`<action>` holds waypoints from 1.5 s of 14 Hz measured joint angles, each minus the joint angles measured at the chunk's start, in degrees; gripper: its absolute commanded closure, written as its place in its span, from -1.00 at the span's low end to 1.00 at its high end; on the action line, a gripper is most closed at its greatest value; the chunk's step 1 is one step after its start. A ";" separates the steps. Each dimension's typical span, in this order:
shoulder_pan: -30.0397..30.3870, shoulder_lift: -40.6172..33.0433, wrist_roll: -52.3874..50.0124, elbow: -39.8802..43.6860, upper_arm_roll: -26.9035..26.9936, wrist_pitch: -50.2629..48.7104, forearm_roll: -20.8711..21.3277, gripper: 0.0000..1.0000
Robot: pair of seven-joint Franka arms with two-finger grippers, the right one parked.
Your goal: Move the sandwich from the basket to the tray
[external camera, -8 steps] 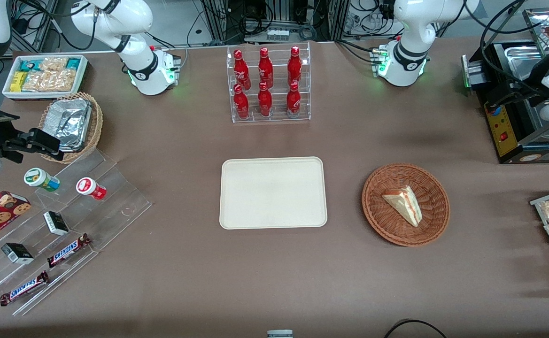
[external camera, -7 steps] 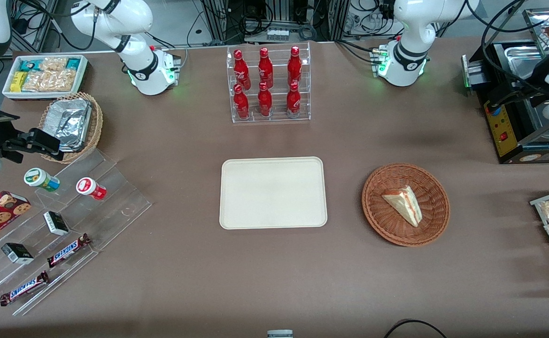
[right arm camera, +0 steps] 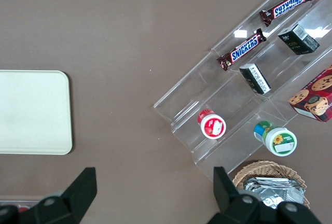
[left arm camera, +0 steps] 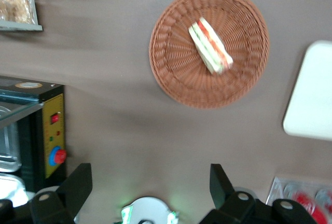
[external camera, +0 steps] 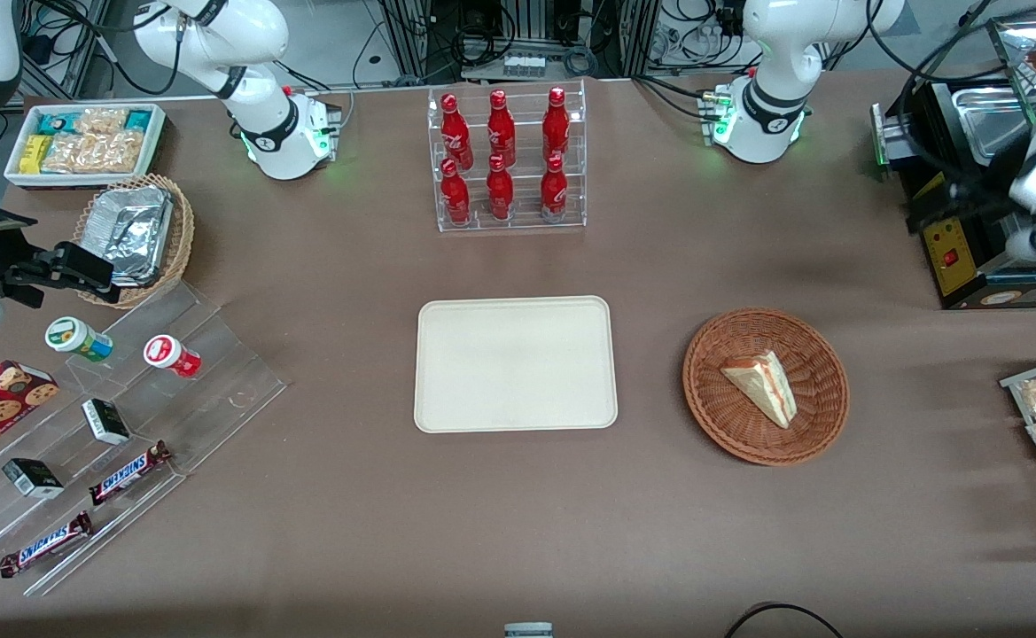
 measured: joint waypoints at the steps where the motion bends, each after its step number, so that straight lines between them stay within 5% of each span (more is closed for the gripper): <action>1: -0.34 1.40 -3.47 -1.54 -0.02 3.46 0.00 -1.00; 9: -6.11 11.87 -31.87 -15.87 -0.10 32.64 0.00 -1.00; 17: -10.29 20.12 -43.37 -24.49 0.25 51.23 6.22 -0.96; 18: -10.25 20.31 -43.44 -25.78 0.72 53.43 6.35 -0.66; 20: -10.18 20.89 -44.20 -26.76 1.30 55.30 6.38 0.99; 21: -10.18 21.13 -44.91 -26.77 1.34 55.56 6.38 1.00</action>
